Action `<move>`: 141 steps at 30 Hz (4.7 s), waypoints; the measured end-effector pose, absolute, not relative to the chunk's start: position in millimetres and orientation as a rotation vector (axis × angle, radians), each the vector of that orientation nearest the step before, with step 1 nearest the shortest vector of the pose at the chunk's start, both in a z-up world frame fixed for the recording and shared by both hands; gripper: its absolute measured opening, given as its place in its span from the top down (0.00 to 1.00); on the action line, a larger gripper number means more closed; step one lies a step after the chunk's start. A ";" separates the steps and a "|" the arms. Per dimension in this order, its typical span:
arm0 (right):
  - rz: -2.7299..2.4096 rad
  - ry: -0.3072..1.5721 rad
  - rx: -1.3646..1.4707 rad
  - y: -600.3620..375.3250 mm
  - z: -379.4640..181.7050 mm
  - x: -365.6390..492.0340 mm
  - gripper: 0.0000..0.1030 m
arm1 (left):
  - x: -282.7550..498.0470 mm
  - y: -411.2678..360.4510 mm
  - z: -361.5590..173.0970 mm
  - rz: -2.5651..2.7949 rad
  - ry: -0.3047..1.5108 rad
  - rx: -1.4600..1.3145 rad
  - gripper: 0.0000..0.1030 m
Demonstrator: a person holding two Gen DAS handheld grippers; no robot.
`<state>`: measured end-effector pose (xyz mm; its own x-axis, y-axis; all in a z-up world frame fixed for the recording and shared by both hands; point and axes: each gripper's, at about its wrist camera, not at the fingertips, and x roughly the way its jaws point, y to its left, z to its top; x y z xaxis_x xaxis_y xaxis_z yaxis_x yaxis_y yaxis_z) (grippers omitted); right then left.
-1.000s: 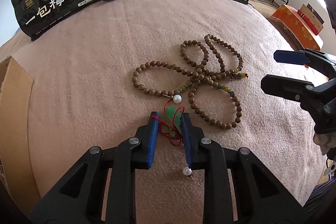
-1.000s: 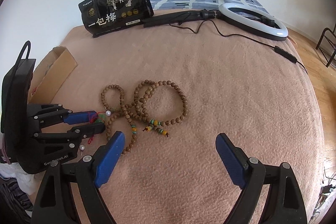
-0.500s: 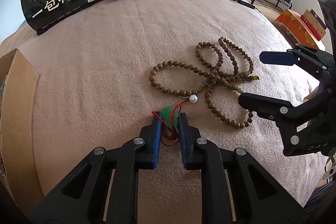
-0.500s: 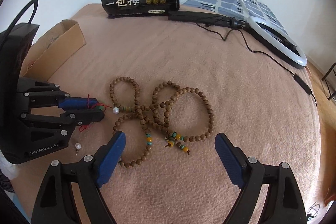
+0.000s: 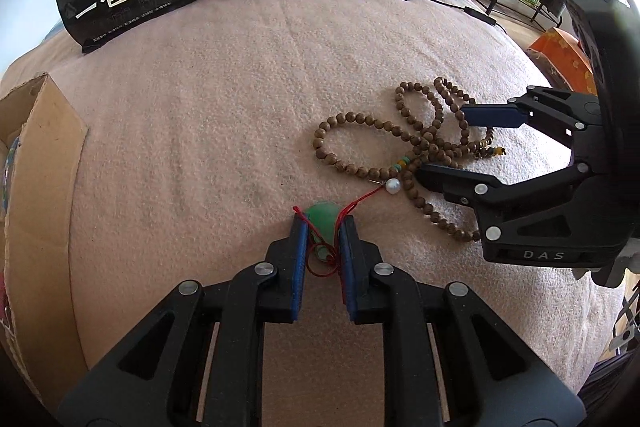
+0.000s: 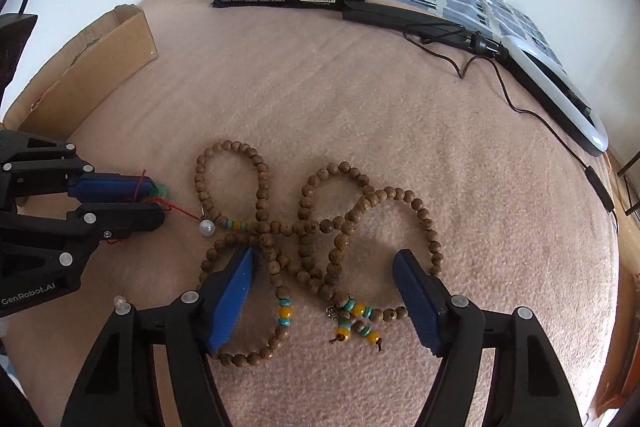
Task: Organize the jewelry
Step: 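Close the left tool on the green jade pendant while the right tool grips the prayer beads, then lift the pendant in the left tool and the beads in the right tool over the box, then open both tools to drop the pendant and prayer beads into the box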
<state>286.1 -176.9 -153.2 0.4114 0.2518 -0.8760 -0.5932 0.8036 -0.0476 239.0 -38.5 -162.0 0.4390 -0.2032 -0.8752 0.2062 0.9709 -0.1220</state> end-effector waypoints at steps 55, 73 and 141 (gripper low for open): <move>0.499 0.750 -0.167 -192.3 10.6 200.3 0.90 | 155.9 42.8 -24.5 -0.193 0.765 -0.122 0.86; 0.615 0.671 -0.156 -114.3 59.0 161.6 0.90 | 100.8 134.0 8.0 -0.061 0.662 -0.147 0.86; 0.638 0.696 -0.193 77.7 25.4 229.7 0.06 | 101.4 192.3 -39.1 0.061 0.760 -0.152 0.47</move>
